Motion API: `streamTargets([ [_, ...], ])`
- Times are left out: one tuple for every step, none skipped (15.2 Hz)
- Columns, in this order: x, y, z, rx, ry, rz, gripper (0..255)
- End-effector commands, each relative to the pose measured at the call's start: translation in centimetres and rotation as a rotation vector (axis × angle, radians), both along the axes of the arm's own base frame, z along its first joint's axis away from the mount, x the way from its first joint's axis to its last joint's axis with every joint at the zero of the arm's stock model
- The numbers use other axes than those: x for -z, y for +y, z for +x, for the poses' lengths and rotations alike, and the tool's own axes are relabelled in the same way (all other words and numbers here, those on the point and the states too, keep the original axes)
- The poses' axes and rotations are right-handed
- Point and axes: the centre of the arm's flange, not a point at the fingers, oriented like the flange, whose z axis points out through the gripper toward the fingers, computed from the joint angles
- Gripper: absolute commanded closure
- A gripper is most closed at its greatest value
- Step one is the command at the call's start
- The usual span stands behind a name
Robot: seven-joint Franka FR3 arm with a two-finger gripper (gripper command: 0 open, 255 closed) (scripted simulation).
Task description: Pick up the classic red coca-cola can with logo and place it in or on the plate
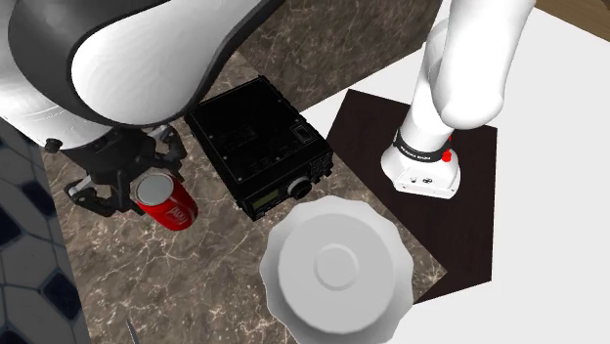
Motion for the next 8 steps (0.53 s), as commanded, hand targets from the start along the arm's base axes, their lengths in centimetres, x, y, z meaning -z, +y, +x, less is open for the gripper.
streamTargets([
  [0.1, -0.7, -2.9, 0.002, 0.0, -0.001, 255],
  [0.0, -0.9, -4.2, 0.002, 0.0, -0.001, 255],
  [0.0, -1.1, -5.5, 0.002, 0.0, -0.001, 255],
  [-0.1, -1.3, -6.8, 0.002, 0.0, -0.001, 255],
  [-0.2, -1.5, -8.1, 0.002, 0.0, -0.001, 255],
  [-0.3, -1.6, -9.4, 0.002, 0.0, -0.001, 255],
  [-0.4, -1.8, -10.7, 0.002, 0.0, -0.001, 255],
  [-0.5, -2.0, -12.0, 0.002, 0.0, -0.001, 255],
])
